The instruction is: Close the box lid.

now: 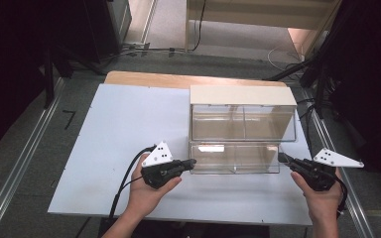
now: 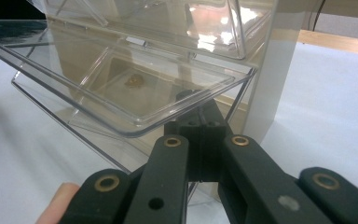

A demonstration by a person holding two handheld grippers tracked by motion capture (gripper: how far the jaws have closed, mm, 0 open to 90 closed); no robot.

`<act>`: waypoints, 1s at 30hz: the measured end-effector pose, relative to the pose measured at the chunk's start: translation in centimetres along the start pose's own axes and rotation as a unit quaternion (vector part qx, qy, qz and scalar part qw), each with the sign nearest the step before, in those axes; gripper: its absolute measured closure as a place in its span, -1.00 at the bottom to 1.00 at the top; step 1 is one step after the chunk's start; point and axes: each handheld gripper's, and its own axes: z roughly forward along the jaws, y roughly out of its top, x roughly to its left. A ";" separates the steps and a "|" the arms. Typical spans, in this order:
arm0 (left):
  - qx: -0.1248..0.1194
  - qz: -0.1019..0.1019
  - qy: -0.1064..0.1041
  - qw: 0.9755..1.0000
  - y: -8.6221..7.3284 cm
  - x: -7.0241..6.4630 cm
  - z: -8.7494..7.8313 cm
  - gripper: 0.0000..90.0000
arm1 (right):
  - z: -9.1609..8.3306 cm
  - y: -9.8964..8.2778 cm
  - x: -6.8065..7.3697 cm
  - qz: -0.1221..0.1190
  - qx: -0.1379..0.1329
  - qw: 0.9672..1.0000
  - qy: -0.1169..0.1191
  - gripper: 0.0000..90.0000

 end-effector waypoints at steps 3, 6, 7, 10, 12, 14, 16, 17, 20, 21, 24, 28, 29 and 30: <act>0.002 0.002 0.001 1.000 -0.1 0.0 0.0 1.00 | 0.0 -0.2 -0.1 -0.001 0.004 1.000 0.000 0.96; 0.008 0.005 0.005 1.000 -0.3 0.0 0.1 1.00 | 0.1 -0.3 -0.1 -0.002 0.007 1.000 -0.003 0.96; 0.008 0.004 0.005 1.000 -0.4 0.1 0.1 1.00 | 0.1 -0.3 -0.2 -0.005 0.007 1.000 -0.003 0.97; 0.013 0.004 0.006 1.000 -0.5 0.1 0.2 1.00 | 0.0 -0.5 -0.4 -0.004 0.009 1.000 -0.006 0.96; 0.015 0.003 0.005 1.000 -0.6 0.2 0.3 1.00 | 0.0 -0.6 -0.5 -0.002 0.010 1.000 -0.006 0.96; 0.020 0.005 0.006 1.000 -0.7 0.2 0.4 1.00 | 0.0 -0.7 -0.5 0.000 0.011 1.000 -0.006 0.96; 0.023 0.002 0.008 1.000 -0.9 0.2 0.5 1.00 | 0.1 -0.8 -0.5 0.000 0.014 1.000 -0.008 0.96; 0.027 0.003 0.009 1.000 -0.9 0.3 0.6 1.00 | 0.1 -0.9 -0.5 0.000 0.016 1.000 -0.008 0.96; 0.026 0.000 0.008 1.000 -1.0 0.3 0.6 1.00 | 0.2 -1.0 -0.6 0.001 0.014 1.000 -0.007 0.96; 0.026 0.000 0.009 1.000 -1.0 0.3 0.6 1.00 | 0.1 -1.0 -0.6 0.003 0.016 1.000 -0.008 0.96; 0.031 -0.001 0.010 0.999 -1.2 0.3 0.7 1.00 | 0.0 -1.0 -0.7 0.003 0.017 1.000 -0.012 0.96; 0.034 -0.002 0.010 0.999 -1.3 0.3 0.7 1.00 | -0.1 -1.2 -0.9 0.004 0.016 1.000 -0.011 0.96; 0.037 0.001 0.012 0.999 -1.3 0.3 0.7 1.00 | -0.1 -1.2 -0.8 0.007 0.017 1.000 -0.012 0.96; 0.039 -0.001 0.012 0.999 -1.4 0.2 0.8 1.00 | -0.1 -1.2 -0.9 0.006 0.019 1.000 -0.014 0.96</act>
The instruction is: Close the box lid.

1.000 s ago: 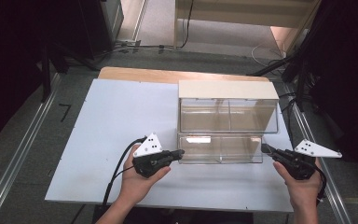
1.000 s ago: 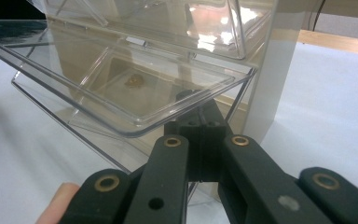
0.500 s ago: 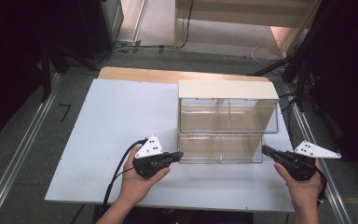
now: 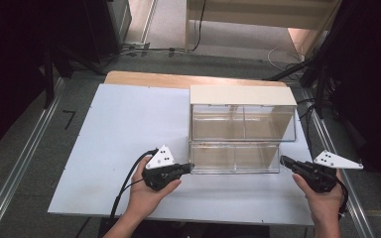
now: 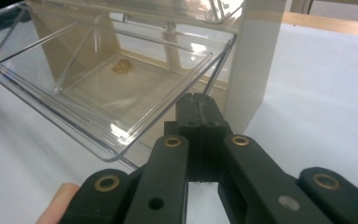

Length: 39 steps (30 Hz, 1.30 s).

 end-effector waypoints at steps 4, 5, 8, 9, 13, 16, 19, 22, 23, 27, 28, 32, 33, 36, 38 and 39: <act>0.005 -0.001 0.001 1.000 -0.3 0.1 0.1 1.00 | 0.2 -0.2 -0.1 0.003 0.001 1.000 -0.001 0.96; 0.005 -0.002 0.001 1.000 -0.4 0.1 0.2 1.00 | 0.2 -0.2 -0.2 0.002 0.001 1.000 0.000 0.96; 0.005 -0.003 0.001 1.000 -0.4 0.1 0.1 1.00 | 0.2 -0.3 -0.2 0.007 0.001 1.000 0.000 0.96; 0.005 -0.003 0.001 1.000 -0.4 0.0 0.1 1.00 | 0.3 -0.4 -0.3 0.005 0.002 1.000 0.000 0.96; 0.004 -0.005 0.001 1.000 -0.5 0.1 0.0 1.00 | 0.4 -0.5 -0.3 0.004 0.004 1.000 -0.003 0.96; 0.004 -0.006 0.001 1.000 -0.6 0.1 0.0 1.00 | 0.4 -0.5 -0.3 0.005 0.004 1.000 -0.004 0.96; 0.004 -0.006 0.001 1.000 -0.7 0.1 -0.1 1.00 | 0.4 -0.6 -0.3 0.009 0.007 1.000 -0.005 0.96; 0.005 -0.008 0.002 1.000 -0.9 0.2 -0.2 1.00 | 0.5 -0.6 -0.4 0.008 0.007 1.000 -0.004 0.96; 0.010 -0.006 0.008 1.000 -1.0 0.3 -0.2 1.00 | 0.5 -0.6 -0.4 0.009 0.007 1.000 -0.005 0.96; 0.015 -0.013 0.009 1.000 -1.5 0.5 -0.1 1.00 | 0.7 -0.7 -0.4 0.009 0.011 1.000 -0.009 0.96; 0.017 -0.013 0.009 1.000 -1.6 0.5 -0.1 1.00 | 0.7 -0.7 -0.4 0.009 0.014 1.000 -0.012 0.96; 0.013 -0.015 0.003 1.000 -1.7 0.6 -0.3 1.00 | 0.8 -0.8 -0.6 0.013 0.015 1.000 -0.012 0.96; 0.013 -0.013 0.004 1.000 -1.7 0.5 -0.3 1.00 | 0.8 -0.8 -0.5 0.015 0.014 1.000 -0.013 0.96; 0.013 -0.012 0.002 1.000 -1.8 0.5 -0.3 1.00 | 0.8 -0.8 -0.5 0.014 0.014 1.000 -0.013 0.96; 0.013 -0.009 0.002 1.000 -1.9 0.4 -0.4 1.00 | 0.8 -0.8 -0.5 0.014 0.014 1.000 -0.013 0.96; 0.012 -0.008 0.002 1.000 -1.9 0.4 -0.4 1.00 | 0.8 -0.8 -0.5 0.015 0.014 1.000 -0.013 0.96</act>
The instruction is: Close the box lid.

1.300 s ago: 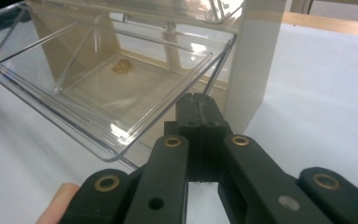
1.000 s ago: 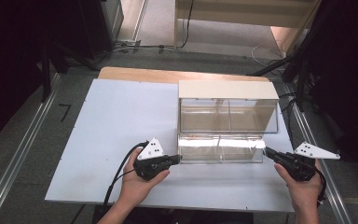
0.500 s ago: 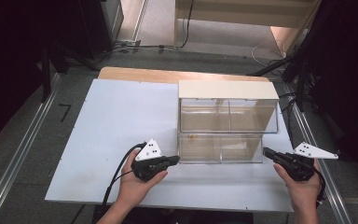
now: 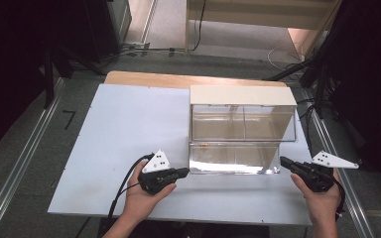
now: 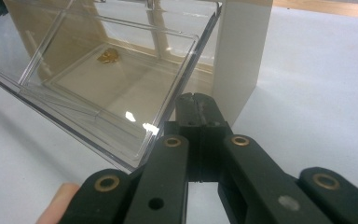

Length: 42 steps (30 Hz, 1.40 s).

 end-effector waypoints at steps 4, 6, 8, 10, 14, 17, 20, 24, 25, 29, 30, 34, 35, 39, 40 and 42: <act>-0.010 0.011 -0.002 1.000 -0.2 0.0 -0.5 0.85 | -0.1 0.0 -0.1 0.002 -0.003 1.000 0.000 0.96; -0.016 0.015 -0.004 1.000 -0.4 0.1 -0.8 0.75 | -0.2 -0.1 -0.2 0.009 -0.003 1.000 -0.001 0.96; -0.022 0.016 -0.002 1.000 -0.6 0.3 -1.1 0.64 | -0.2 -0.1 -0.3 0.012 -0.006 1.000 0.000 0.96; -0.029 0.012 -0.002 0.999 -0.8 0.5 -1.4 0.54 | -0.3 -0.2 -0.4 0.014 -0.006 1.000 -0.001 0.95; -0.043 0.004 0.000 0.999 -1.1 1.0 -2.2 0.30 | -0.3 -0.2 -0.5 0.018 -0.007 1.000 0.000 0.78; -0.053 -0.003 0.009 0.999 -1.4 1.4 -2.9 0.12 | -0.3 -0.3 -0.4 0.016 -0.007 1.000 0.000 0.71; -0.063 -0.012 0.015 0.998 -1.8 1.8 -3.7 -0.01 | -0.3 -0.4 -0.5 0.019 -0.007 1.000 0.000 0.59; -0.075 -0.022 0.024 0.997 -2.5 2.4 -4.9 -0.16 | -0.4 -0.7 -0.6 0.029 -0.013 0.999 -0.002 0.38; -0.077 -0.026 0.025 0.996 -2.7 2.6 -5.2 -0.22 | -0.5 -0.7 -0.6 0.033 -0.012 0.999 -0.003 0.33; -0.087 -0.037 0.034 0.995 -3.4 3.4 -6.2 -0.36 | -0.7 -1.0 -0.6 0.036 -0.017 0.999 -0.006 0.14; -0.090 -0.039 0.036 0.995 -3.5 3.6 -6.4 -0.40 | -0.8 -1.1 -0.6 0.036 -0.018 0.999 -0.007 0.09; -0.094 -0.047 0.044 0.993 -4.0 4.3 -7.4 -0.51 | -1.1 -1.6 -0.5 0.040 -0.022 0.999 -0.015 -0.13; -0.095 -0.049 0.045 0.993 -4.2 4.4 -7.7 -0.54 | -1.2 -1.8 -0.5 0.043 -0.021 0.999 -0.019 -0.20; -0.100 -0.056 0.047 0.992 -4.7 5.0 -8.5 -0.67 | -1.5 -2.3 -0.5 0.048 -0.024 0.998 -0.027 -0.37; -0.103 -0.058 0.046 0.992 -4.9 5.1 -8.7 -0.71 | -1.6 -2.4 -0.5 0.050 -0.026 0.998 -0.027 -0.41; -0.104 -0.060 0.048 0.992 -5.2 5.4 -9.1 -0.75 | -1.8 -2.6 -0.5 0.053 -0.027 0.998 -0.026 -0.51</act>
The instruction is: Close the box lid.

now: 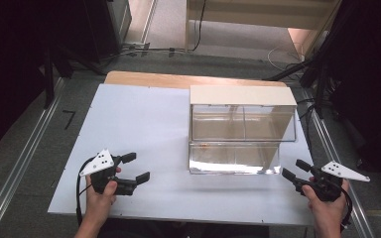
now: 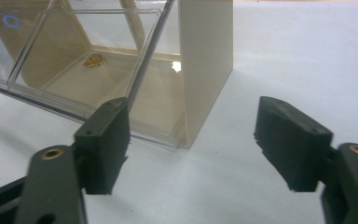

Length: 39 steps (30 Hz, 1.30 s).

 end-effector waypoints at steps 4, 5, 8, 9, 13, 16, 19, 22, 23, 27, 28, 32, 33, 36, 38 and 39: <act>0.001 -0.006 0.010 1.000 -0.4 0.5 -0.7 -0.80 | -0.2 -0.3 -0.1 0.000 -0.001 1.000 0.006 -0.66; 0.001 -0.006 0.012 1.000 -0.5 0.6 -0.9 -0.81 | -0.3 -0.4 -0.1 0.000 0.000 1.000 0.008 -0.69; 0.003 -0.010 0.020 1.000 -0.7 0.9 -1.5 -0.83 | -0.3 -0.5 -0.1 0.000 -0.003 1.000 0.019 -0.79; 0.002 -0.011 0.023 1.000 -0.8 1.0 -1.7 -0.83 | -0.4 -0.5 -0.2 0.000 -0.005 1.000 0.023 -0.82; 0.001 -0.016 0.029 0.999 -1.1 1.4 -2.4 -0.87 | -0.4 -0.7 -0.2 -0.002 -0.006 1.000 0.026 -0.86; 0.002 -0.018 0.035 0.999 -1.4 1.9 -2.8 -0.88 | -0.5 -0.9 -0.2 -0.005 -0.003 1.000 0.024 -0.90; 0.003 -0.019 0.040 0.999 -1.6 2.3 -3.3 -0.92 | -0.7 -1.2 -0.2 -0.005 -0.004 1.000 0.023 -0.93; 0.002 -0.018 0.048 0.999 -1.8 2.6 -3.7 -0.94 | -0.8 -1.3 0.0 -0.010 -0.003 1.000 0.027 -0.97; 0.004 -0.018 0.050 0.999 -1.9 2.8 -3.9 -0.95 | -0.8 -1.4 0.0 -0.013 -0.005 1.000 0.027 -0.98; 0.001 -0.023 0.057 0.998 -2.2 3.5 -4.4 -1.00 | -0.6 -1.4 0.0 -0.014 -0.009 0.999 0.033 -1.00; 0.001 -0.023 0.058 0.998 -2.2 3.6 -4.5 -1.00 | -0.6 -1.5 0.0 -0.013 -0.010 0.999 0.034 -1.00; 0.002 -0.020 0.058 0.998 -2.4 3.9 -4.6 -1.00 | -0.5 -1.5 0.1 -0.016 -0.010 0.999 0.033 -1.00; 0.000 -0.020 0.058 0.998 -2.4 3.9 -4.7 -1.00 | -0.5 -1.5 0.1 -0.017 -0.009 0.999 0.032 -1.00; -0.002 -0.017 0.061 0.998 -2.5 4.0 -4.8 -1.00 | -0.3 -1.6 0.2 -0.022 -0.007 0.999 0.031 -1.00; -0.002 -0.017 0.063 0.998 -2.5 4.1 -5.0 -1.00 | -0.2 -1.6 0.3 -0.022 -0.005 0.999 0.030 -1.00; -0.002 -0.017 0.066 0.998 -2.5 4.2 -5.1 -1.00 | -0.2 -1.6 0.3 -0.022 -0.004 0.999 0.030 -1.00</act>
